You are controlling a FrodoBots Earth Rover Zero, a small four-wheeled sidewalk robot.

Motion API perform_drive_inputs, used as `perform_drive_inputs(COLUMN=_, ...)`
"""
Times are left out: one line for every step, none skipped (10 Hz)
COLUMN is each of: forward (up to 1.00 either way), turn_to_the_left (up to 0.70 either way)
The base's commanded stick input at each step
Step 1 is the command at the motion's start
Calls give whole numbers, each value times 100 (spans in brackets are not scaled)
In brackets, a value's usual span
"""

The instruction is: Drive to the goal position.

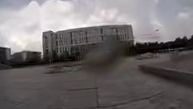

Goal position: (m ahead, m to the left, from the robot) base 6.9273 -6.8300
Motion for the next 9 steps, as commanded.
perform_drive_inputs(forward=70, turn_to_the_left=-3)
perform_drive_inputs(forward=70, turn_to_the_left=-9)
perform_drive_inputs(forward=70, turn_to_the_left=-21)
perform_drive_inputs(forward=70, turn_to_the_left=-32)
perform_drive_inputs(forward=70, turn_to_the_left=-22)
perform_drive_inputs(forward=70, turn_to_the_left=0)
perform_drive_inputs(forward=70, turn_to_the_left=0)
perform_drive_inputs(forward=70, turn_to_the_left=0)
perform_drive_inputs(forward=70, turn_to_the_left=0)
